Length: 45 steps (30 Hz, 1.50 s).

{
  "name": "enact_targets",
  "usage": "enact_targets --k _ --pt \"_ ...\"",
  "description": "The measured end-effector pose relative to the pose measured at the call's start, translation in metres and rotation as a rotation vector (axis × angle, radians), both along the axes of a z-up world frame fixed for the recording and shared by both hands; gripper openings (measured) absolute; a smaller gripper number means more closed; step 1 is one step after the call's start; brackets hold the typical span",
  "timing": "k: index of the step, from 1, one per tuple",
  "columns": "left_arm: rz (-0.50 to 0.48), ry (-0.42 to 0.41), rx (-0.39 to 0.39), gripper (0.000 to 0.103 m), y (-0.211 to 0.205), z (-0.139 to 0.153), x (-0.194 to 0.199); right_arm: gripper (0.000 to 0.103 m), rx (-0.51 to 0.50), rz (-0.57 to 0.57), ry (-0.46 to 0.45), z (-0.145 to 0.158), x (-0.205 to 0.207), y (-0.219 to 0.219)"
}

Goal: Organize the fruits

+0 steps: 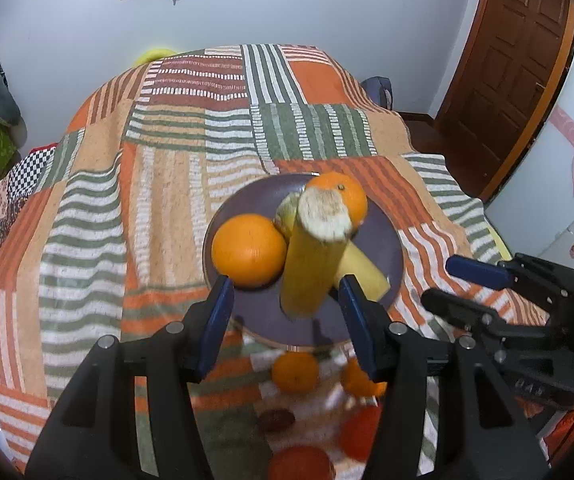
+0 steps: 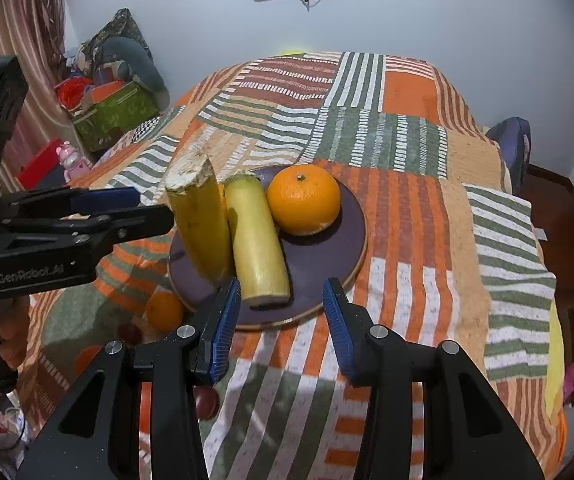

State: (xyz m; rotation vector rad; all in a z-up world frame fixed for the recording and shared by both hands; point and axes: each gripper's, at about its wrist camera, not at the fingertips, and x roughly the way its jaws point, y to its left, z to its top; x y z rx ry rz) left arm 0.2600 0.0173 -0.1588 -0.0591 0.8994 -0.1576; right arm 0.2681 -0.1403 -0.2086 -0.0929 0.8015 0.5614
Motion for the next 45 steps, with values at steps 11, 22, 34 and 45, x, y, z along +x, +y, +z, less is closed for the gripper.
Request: enact_targets --k 11,22,34,45 --pt "0.010 0.014 -0.008 0.058 0.009 0.002 -0.054 0.046 0.008 -0.005 0.002 0.007 -0.032 0.000" --pt "0.009 0.079 -0.035 0.058 0.012 -0.018 -0.101 0.059 0.028 0.010 0.029 -0.001 -0.062 0.009" --pt "-0.002 0.083 -0.016 0.058 0.018 -0.031 -0.127 0.059 0.001 0.067 0.069 -0.025 -0.076 0.042" --pt "-0.012 0.075 -0.005 0.058 0.020 -0.038 -0.135 0.048 -0.057 0.087 0.066 -0.035 -0.076 0.060"
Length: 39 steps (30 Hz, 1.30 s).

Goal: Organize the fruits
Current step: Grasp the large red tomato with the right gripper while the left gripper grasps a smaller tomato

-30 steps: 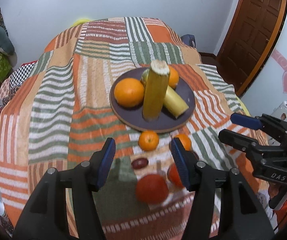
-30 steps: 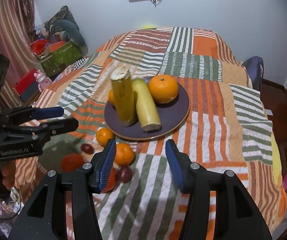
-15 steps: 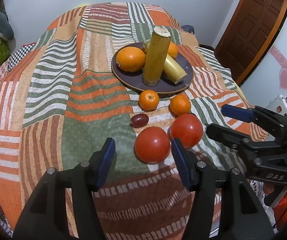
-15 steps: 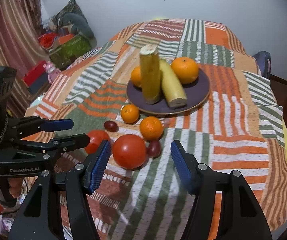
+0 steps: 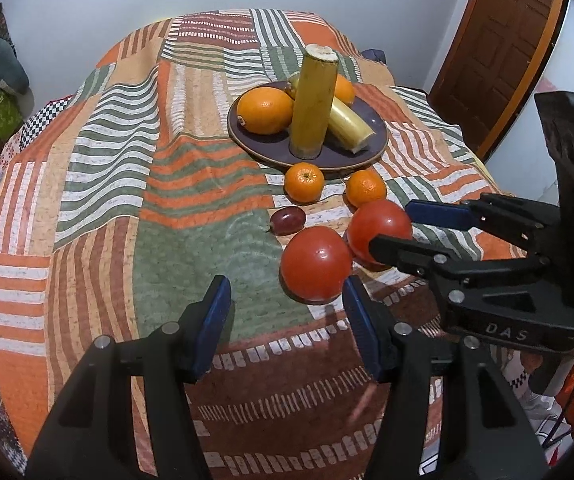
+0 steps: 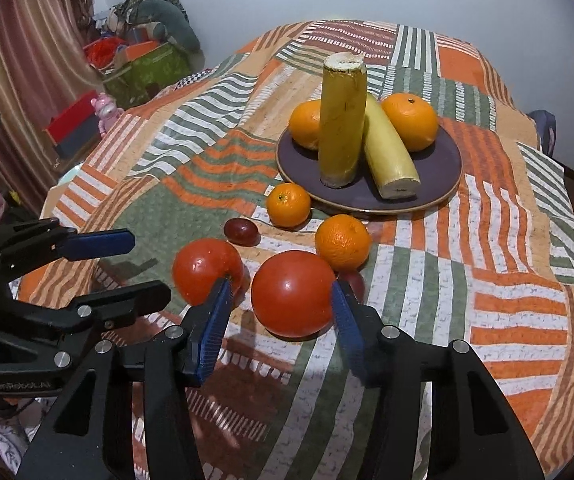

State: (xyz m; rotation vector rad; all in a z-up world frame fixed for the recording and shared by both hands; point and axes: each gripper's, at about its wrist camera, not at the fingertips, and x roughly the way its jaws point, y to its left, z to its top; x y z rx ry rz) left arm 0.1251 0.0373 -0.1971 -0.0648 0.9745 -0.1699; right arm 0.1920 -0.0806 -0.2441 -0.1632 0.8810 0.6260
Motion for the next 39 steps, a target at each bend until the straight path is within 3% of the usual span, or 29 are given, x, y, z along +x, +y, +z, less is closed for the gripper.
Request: enact_targets --k 6,10,17,27,29,31,35,39 --pt "0.002 0.001 0.005 0.058 0.000 -0.003 0.002 0.048 -0.009 -0.013 0.045 -0.009 0.009 -0.002" --pt "0.027 -0.001 -0.016 0.070 0.001 -0.006 0.006 0.048 -0.007 0.006 0.044 -0.012 0.008 0.001" --pt "-0.002 -0.006 -0.004 0.070 -0.008 -0.004 0.014 0.045 0.034 -0.007 0.048 -0.007 0.008 -0.012" --pt "-0.029 0.058 -0.018 0.069 -0.028 -0.023 0.033 0.045 0.053 -0.064 0.009 0.008 0.009 -0.039" --pt "-0.033 0.051 -0.002 0.067 -0.033 -0.024 0.035 0.045 0.055 -0.080 0.006 0.008 0.011 -0.045" --pt "-0.035 0.051 0.016 0.057 -0.035 -0.027 0.037 0.045 0.060 -0.090 0.009 0.008 0.014 -0.050" --pt "-0.025 0.052 0.039 0.046 -0.033 -0.030 0.040 0.045 0.068 -0.102 0.012 0.009 0.016 -0.057" --pt "-0.030 0.051 0.023 0.045 -0.029 -0.027 0.039 0.045 0.072 -0.103 0.004 0.011 0.018 -0.060"
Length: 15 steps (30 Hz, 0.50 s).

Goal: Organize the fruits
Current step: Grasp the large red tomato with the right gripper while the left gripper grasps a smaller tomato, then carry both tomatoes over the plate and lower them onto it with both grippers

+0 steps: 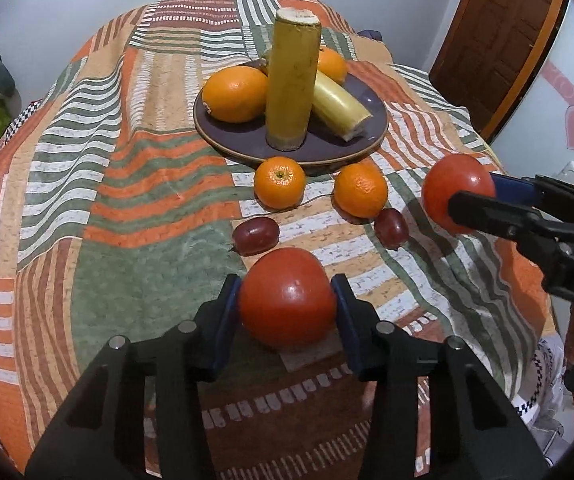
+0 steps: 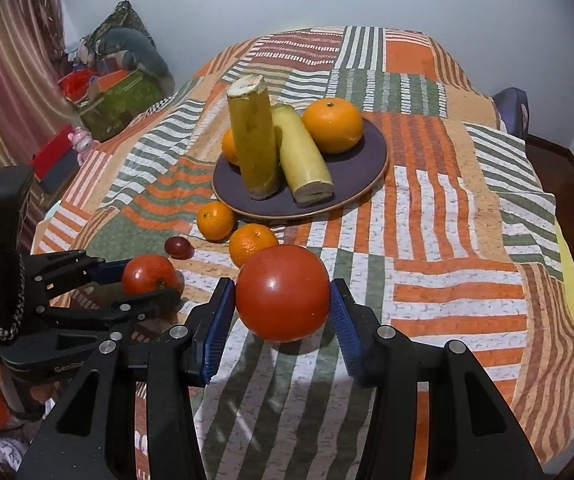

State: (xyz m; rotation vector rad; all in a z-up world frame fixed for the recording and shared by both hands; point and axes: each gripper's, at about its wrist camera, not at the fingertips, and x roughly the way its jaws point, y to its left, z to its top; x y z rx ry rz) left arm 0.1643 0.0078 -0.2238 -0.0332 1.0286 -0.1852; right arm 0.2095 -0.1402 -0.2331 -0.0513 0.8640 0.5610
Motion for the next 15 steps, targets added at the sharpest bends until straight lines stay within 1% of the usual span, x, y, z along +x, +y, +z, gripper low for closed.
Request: enact_targets --k 4,8,15 --pt "0.004 -0.014 0.000 0.045 0.003 0.006 0.001 0.045 0.007 -0.003 -0.010 0.003 0.005 -0.002" --pt "0.013 -0.044 0.000 0.045 0.009 0.020 0.007 0.045 0.008 -0.008 -0.023 0.007 0.012 -0.004" --pt "0.046 -0.106 -0.001 0.045 0.024 0.048 0.035 0.045 0.010 -0.024 -0.050 0.016 0.032 -0.008"
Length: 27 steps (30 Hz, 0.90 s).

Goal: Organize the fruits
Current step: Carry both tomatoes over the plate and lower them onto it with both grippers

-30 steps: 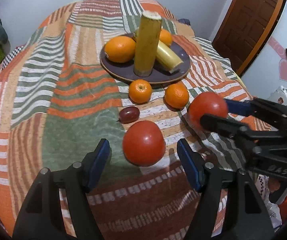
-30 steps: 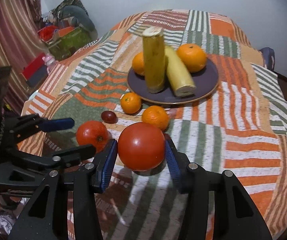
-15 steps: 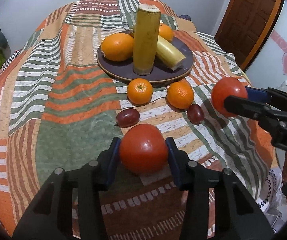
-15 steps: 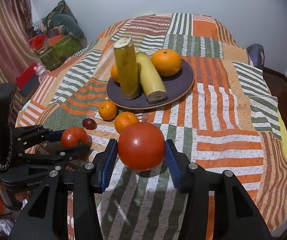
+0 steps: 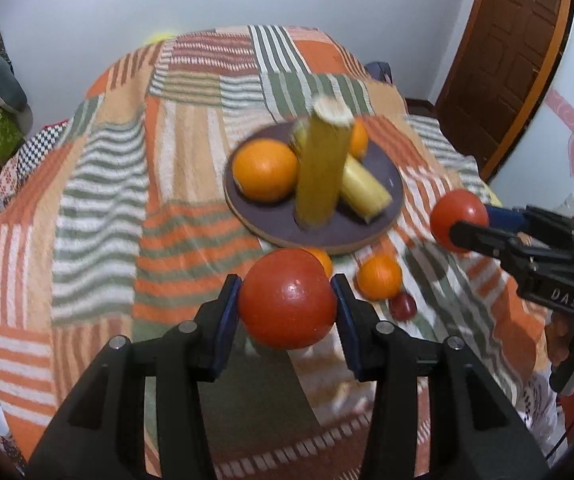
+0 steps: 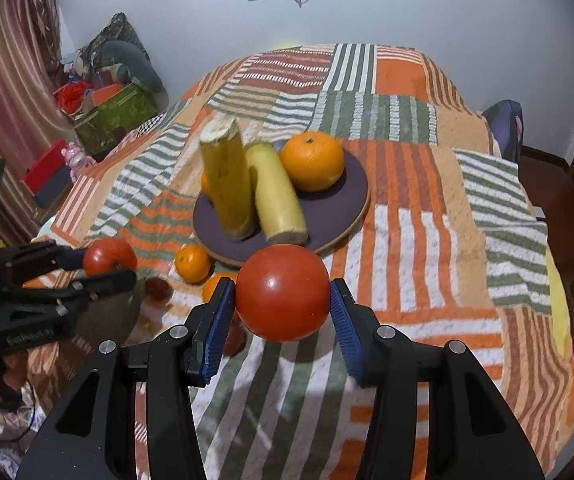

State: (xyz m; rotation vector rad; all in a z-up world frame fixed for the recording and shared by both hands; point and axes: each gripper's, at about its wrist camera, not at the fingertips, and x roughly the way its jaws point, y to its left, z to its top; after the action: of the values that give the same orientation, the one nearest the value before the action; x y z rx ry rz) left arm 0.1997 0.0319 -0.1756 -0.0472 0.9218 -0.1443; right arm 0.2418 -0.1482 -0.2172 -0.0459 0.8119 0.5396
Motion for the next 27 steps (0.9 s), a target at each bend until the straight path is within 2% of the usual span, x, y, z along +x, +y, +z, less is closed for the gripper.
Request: enact_targets --k 10,18,27 --pt "0.021 -0.062 0.016 0.045 0.014 0.024 0.053 0.045 -0.004 -0.005 -0.046 0.009 0.032 0.004" --pt "0.034 -0.027 0.012 0.045 0.025 0.014 0.110 0.045 -0.002 -0.010 -0.062 0.007 0.054 0.008" --pt "0.024 -0.014 0.012 0.045 0.018 0.001 0.153 0.045 -0.005 0.005 -0.039 -0.006 0.078 0.013"
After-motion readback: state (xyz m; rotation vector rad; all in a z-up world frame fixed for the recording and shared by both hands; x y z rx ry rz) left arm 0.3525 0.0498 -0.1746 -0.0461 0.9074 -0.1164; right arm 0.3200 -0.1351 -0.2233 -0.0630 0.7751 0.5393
